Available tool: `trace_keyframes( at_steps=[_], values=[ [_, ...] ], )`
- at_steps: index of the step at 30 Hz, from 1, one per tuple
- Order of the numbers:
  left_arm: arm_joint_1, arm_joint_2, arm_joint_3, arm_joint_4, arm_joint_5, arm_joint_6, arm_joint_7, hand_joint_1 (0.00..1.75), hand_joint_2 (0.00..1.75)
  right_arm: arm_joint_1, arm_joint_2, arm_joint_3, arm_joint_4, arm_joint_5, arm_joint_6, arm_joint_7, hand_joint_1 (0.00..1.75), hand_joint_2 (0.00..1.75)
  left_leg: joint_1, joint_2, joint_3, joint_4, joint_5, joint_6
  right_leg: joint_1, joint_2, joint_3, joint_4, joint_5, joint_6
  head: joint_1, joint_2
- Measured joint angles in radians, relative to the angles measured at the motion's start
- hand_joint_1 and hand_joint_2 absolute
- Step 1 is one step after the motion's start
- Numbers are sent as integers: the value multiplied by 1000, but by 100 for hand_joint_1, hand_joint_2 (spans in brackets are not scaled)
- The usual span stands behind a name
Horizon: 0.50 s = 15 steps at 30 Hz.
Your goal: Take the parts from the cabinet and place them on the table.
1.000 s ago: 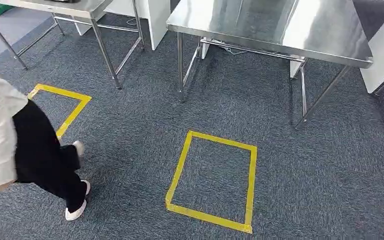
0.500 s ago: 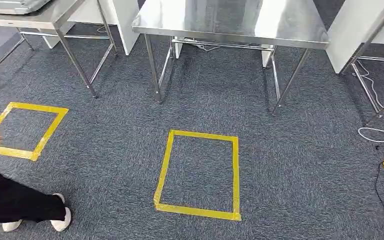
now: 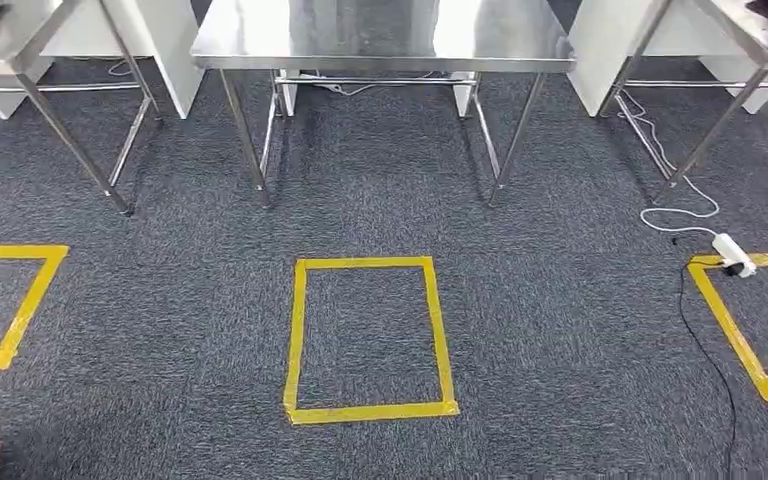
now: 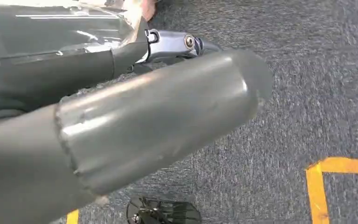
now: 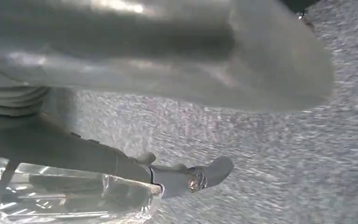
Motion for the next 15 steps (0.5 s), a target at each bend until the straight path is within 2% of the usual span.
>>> trace_keyframes(
  at_steps=[1, 2, 3, 4, 5, 7, 8, 9, 10, 11, 12, 13, 14, 15],
  values=[
    [0, 0, 0, 0, 0, 0, 0, 0, 0, 0, -1, 0, 0, -3, 0, 0, 0, 0, 0, 11, 2, 0, 0, -1, -2, -8, 48, -80, 29, 11, 0, 0],
    [0, -1, 0, 0, -2, 0, -1, 0, 0, -1, -3, 0, 0, -4, 0, 0, 0, 0, 1, 22, 4, 0, 0, -2, -5, -29, 110, -186, 63, 19, -1, 0],
    [-1, 0, 0, 0, -4, 0, -1, 0, 0, -3, -2, 0, 0, -5, 0, 0, 0, 0, -4, 30, 9, 1, -2, -7, -5, -90, 162, -274, 83, 19, 1, 0],
    [-1, -1, 0, 0, -8, 0, -1, 0, 0, -6, -1, 0, 0, -6, 0, 0, 0, 0, -11, 39, 10, 5, -7, -16, 6, -111, 159, -286, 92, 10, 1, 0],
    [-1, 0, 0, 0, -8, 0, -2, 0, 0, -7, -1, 0, 0, -7, 0, 0, 0, 0, -11, 46, 13, 4, -8, -21, 6, -92, 155, -286, 95, -1, -1, 0],
    [-4, 0, 0, 0, -10, 0, -2, 0, 0, -5, -1, 0, 0, -7, 0, 0, 0, 0, -8, 67, 21, 1, -9, -31, 11, -71, 149, -284, 95, -11, -2, 0],
    [-5, 0, 0, 0, -10, 0, -2, 0, 0, -5, -2, -1, 0, -8, 0, 0, 0, 0, -6, 79, 21, 3, -13, -40, 0, -55, 153, -291, 103, -23, 0, 0],
    [-5, 2, 0, 0, -10, 0, -2, 0, 0, -3, 0, -1, 0, -8, 0, 0, 0, 0, 2, 37, 16, 19, -28, -48, -13, -46, 162, -292, 107, -28, -3, 0],
    [-5, 2, 0, 0, -10, 0, -2, 0, 0, -4, 1, -2, 0, -9, 0, 1, 0, 0, 5, -20, -6, 73, -72, -50, -13, -35, 158, -291, 113, -41, -6, 0],
    [-3, 2, 0, 0, -10, 0, -2, 0, 0, -6, 1, -2, 0, -9, 0, 2, 0, 0, 5, -45, -38, 149, -118, -52, -12, -23, 155, -290, 115, -44, -6, 0],
    [0, 2, 0, 0, -10, 0, -2, 0, 0, -7, 2, -2, 0, -9, 0, 3, 0, 0, 5, -54, -77, 239, -159, -54, -10, -10, 152, -290, 116, -46, -7, 0],
    [2, 2, 0, 0, -10, 0, -2, 0, 0, -6, 3, -2, 0, -9, 0, 3, 0, 0, 5, -57, -109, 305, -179, -56, -8, 4, 151, -290, 117, -47, -7, 0],
    [2, 2, 0, 0, -10, 0, -2, 0, 0, -4, 3, -2, 0, -8, 0, 3, 0, 0, 6, -57, -122, 330, -176, -56, -7, 16, 151, -289, 117, -47, -7, 0],
    [2, 2, 0, 0, -10, 0, -2, 0, 0, -2, 3, -2, 0, -8, 0, 3, 0, 0, 6, -57, -114, 305, -147, -55, -7, 33, 152, -287, 117, -46, -7, 0]
  ],
)
